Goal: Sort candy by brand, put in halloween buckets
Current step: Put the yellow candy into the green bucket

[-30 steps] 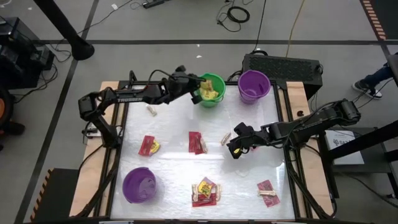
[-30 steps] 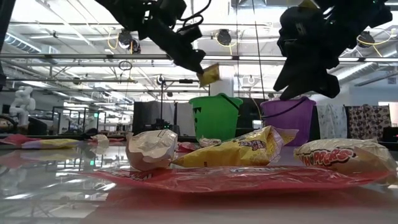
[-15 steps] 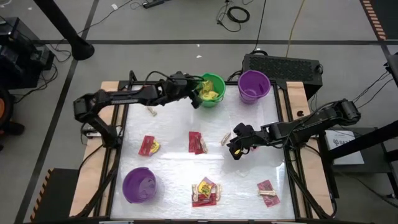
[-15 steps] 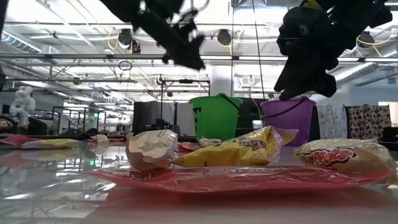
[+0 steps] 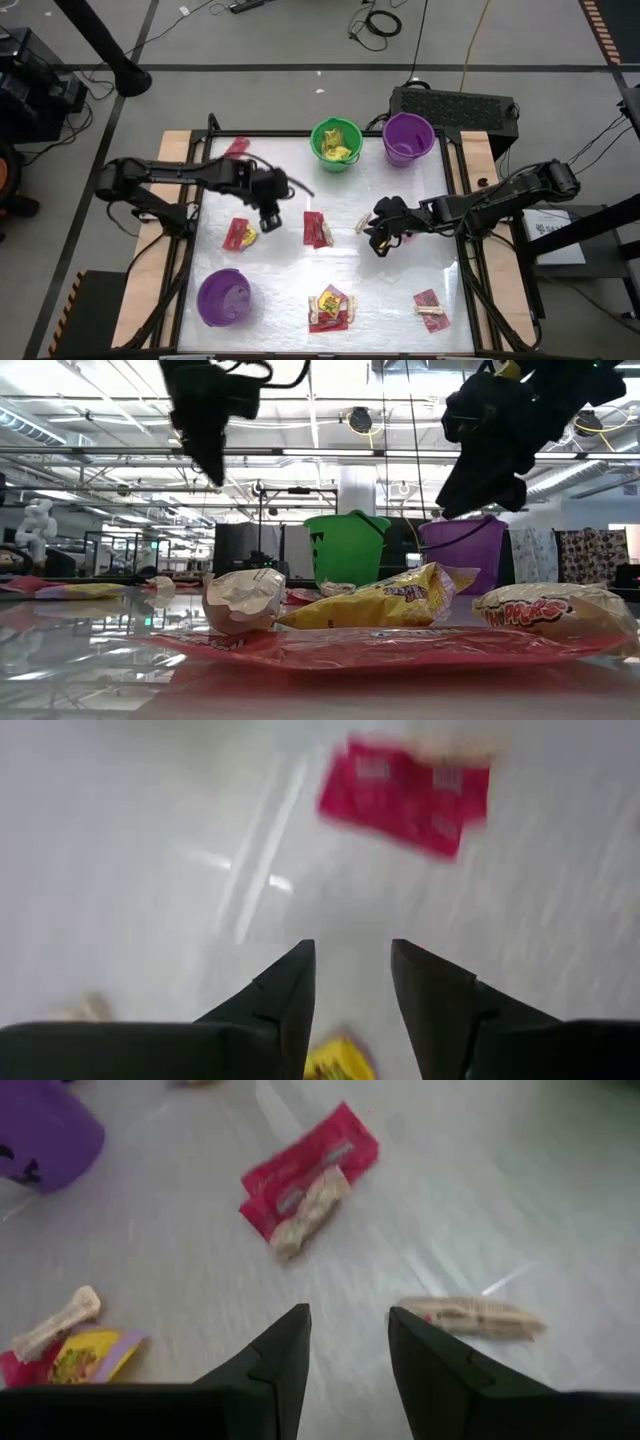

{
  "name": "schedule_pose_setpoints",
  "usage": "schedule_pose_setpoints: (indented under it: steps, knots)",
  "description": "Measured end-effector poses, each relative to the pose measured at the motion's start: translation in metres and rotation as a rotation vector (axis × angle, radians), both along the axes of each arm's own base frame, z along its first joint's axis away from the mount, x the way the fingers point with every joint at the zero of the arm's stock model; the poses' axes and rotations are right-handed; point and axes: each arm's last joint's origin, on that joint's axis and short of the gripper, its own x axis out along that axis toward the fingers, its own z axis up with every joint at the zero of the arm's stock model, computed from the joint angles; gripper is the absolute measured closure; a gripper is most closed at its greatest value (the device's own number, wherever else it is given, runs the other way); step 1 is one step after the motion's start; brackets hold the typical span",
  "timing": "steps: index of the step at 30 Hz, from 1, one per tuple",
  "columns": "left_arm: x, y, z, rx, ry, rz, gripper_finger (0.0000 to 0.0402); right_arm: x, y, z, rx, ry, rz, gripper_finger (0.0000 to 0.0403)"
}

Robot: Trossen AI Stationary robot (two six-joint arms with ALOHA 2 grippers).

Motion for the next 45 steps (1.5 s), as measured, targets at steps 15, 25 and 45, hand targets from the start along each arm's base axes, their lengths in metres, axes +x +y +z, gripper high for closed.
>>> schedule_pose_setpoints:
  steps: [15,25,45]
  knots:
    - [-0.028,-0.035,-0.080,-0.008,0.277,-0.090,0.0260,0.005,-0.006,0.004,-0.003,-0.060,-0.011,0.0273]
    - [-0.033,-0.034,-0.103,0.001,0.228,-0.093,0.0260,0.005,-0.006,0.004,-0.016,-0.056,0.001,0.0273]
    - [-0.046,-0.034,-0.128,-0.002,0.229,-0.091,0.0392,0.005,-0.008,0.004,0.009,-0.061,-0.029,0.0273]
